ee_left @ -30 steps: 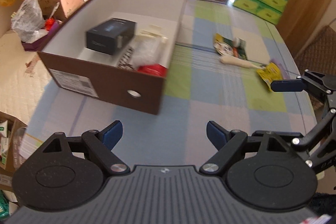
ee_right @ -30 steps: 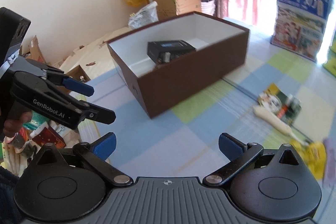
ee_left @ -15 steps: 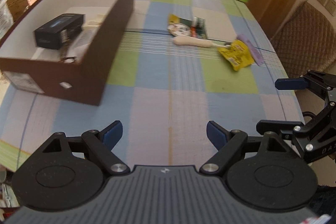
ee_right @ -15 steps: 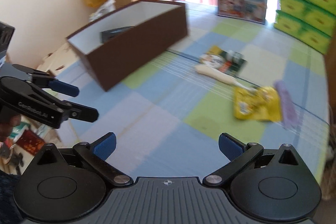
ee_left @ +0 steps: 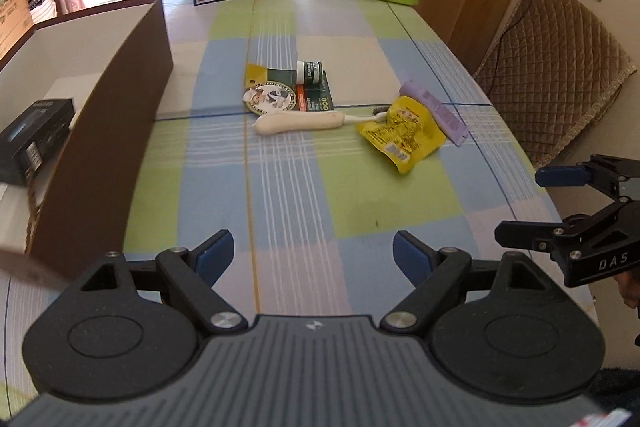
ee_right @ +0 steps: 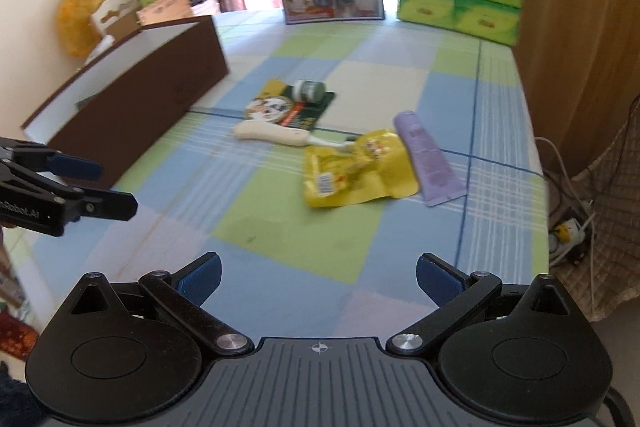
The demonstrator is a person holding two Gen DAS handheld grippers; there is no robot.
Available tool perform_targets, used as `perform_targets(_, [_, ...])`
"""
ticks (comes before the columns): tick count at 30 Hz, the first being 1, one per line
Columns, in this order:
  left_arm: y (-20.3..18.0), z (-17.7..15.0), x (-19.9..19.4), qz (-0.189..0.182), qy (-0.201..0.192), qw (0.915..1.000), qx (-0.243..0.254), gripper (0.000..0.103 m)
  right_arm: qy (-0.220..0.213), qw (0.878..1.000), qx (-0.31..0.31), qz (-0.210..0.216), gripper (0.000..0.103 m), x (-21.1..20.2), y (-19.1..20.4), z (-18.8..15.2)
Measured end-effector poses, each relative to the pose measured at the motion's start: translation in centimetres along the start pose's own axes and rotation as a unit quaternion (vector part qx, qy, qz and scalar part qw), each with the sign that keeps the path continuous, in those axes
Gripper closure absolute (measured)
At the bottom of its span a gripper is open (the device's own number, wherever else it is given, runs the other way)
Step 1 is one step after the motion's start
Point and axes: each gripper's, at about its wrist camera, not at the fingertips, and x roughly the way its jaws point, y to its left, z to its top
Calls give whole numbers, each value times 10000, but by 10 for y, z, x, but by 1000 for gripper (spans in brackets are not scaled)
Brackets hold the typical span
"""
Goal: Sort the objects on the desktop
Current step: 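Move both open tools back from the brown box toward the table items, then grasp the white toothbrush handle with the left tool while the right tool grasps the yellow snack packet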
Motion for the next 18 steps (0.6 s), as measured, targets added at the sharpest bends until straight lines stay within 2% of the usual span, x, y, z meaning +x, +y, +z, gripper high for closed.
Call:
perform_targets(8, [7,36,48,28,38,9996,274,19,-199,9998,55,-7,2,43,-16,24])
perform_targets(18, [26,68,96,46,231,9988,427,19,-150,9999,-54,-1,2,96,-27,50])
